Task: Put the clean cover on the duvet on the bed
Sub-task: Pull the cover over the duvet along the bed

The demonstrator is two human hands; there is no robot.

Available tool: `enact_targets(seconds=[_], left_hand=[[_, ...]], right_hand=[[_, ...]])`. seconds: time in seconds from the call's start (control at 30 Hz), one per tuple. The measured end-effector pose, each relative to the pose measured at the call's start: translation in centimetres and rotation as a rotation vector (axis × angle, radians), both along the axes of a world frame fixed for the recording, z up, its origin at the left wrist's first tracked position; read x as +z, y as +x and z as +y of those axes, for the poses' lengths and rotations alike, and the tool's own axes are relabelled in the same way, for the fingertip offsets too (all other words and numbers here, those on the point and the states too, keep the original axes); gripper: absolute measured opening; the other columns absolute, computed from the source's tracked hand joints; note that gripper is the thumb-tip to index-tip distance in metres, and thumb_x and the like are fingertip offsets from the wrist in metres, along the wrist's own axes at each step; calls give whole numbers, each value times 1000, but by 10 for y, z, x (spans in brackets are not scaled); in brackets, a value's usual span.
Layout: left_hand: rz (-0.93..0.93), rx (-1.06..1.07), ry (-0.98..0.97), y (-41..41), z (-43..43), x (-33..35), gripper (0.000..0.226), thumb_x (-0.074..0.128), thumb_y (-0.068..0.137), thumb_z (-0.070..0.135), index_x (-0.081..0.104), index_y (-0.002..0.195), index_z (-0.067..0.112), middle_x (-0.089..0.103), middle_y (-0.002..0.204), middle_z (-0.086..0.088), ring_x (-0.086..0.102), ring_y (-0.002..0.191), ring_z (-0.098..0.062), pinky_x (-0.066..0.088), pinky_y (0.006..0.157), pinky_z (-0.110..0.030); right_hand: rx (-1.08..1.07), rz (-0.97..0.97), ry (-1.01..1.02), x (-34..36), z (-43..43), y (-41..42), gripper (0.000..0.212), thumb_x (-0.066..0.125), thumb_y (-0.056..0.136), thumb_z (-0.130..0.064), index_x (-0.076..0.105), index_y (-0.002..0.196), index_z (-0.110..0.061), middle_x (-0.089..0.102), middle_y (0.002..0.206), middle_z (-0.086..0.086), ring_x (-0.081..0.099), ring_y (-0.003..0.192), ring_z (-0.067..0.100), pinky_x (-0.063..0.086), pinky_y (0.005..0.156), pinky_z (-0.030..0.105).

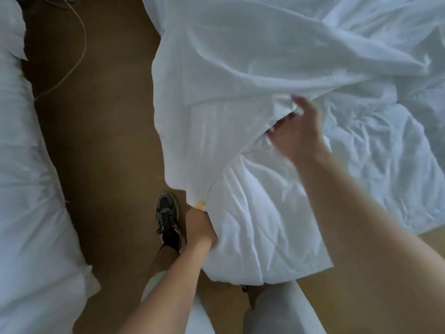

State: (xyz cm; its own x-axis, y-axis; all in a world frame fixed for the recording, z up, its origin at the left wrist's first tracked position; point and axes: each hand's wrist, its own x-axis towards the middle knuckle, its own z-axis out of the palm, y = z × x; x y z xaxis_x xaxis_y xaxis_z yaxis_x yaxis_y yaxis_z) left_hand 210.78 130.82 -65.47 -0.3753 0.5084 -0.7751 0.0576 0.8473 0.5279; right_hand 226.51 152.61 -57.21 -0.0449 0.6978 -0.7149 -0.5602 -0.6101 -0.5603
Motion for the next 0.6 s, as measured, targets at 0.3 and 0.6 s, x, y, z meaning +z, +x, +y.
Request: enact_targets(seconds=[0.3,0.6], left_hand=[[847,-202,462,10,27,68,65,70,68,-1,51,129,12,46,135,-16,47,117,-36,41,95,-50],[726,-1182,151,121,66,56,26,48,93,13,63,113,21,69,114,-9,65,108,-33,49,85,-36]], right_hand=[[382,-975,-373,-54,-138,91,50,41,101,-40,57,129,-2,61,116,22,60,105,42,55,89,55],[-48,-191,-228,-19,-41,147,43,74,85,-33,63,120,-11,71,106,10,70,92,29,58,77,40]])
